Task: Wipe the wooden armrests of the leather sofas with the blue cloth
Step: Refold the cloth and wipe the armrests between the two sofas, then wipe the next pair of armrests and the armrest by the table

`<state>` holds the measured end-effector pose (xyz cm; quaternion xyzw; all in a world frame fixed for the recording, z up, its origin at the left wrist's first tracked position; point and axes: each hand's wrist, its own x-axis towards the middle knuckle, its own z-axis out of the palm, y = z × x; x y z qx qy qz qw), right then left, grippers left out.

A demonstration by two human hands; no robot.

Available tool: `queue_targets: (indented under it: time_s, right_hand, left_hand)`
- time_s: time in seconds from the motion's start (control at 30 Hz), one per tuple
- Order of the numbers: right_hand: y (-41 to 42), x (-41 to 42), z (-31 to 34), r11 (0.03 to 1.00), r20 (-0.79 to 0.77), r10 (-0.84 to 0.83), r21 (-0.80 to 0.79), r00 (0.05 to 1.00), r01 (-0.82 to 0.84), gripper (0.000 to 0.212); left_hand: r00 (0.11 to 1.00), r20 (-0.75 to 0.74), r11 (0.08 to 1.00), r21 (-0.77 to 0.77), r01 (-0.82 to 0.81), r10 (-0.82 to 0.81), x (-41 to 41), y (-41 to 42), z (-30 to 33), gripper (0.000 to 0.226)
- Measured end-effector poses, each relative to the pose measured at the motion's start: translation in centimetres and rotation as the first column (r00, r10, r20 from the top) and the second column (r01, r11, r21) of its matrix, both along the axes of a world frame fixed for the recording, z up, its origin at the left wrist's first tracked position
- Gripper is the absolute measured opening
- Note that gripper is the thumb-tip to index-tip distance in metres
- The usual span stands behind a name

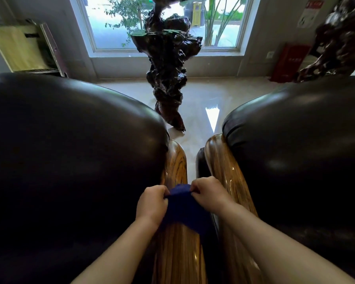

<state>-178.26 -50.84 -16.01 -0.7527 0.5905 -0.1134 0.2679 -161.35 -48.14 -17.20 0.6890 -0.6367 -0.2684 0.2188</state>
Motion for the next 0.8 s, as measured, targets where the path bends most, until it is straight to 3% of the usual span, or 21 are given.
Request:
queue_targets:
  time_s: [0.3,0.43,0.8]
  right_hand:
    - [4.1,-2.6,15.3,0.995,-0.055,0.037,-0.096,0.998,-0.042,0.011]
    - [6.6,-4.1,23.6,0.982,0.004,0.059,-0.178,0.998,-0.058,0.011]
    - [19.5,-9.0,40.6,0.928,-0.058,0.016,-0.372,0.998,-0.037,0.009]
  left_hand:
    - [0.993,0.085,0.996,-0.032,0.088,-0.085,-0.5,3.4,16.1,0.016]
    - [0.992,0.070,0.988,-0.112,0.108,-0.101,-1.5,5.7,23.9,0.017]
    - [0.971,0.050,0.926,-0.293,0.238,-0.233,-4.9,17.2,40.6,0.015]
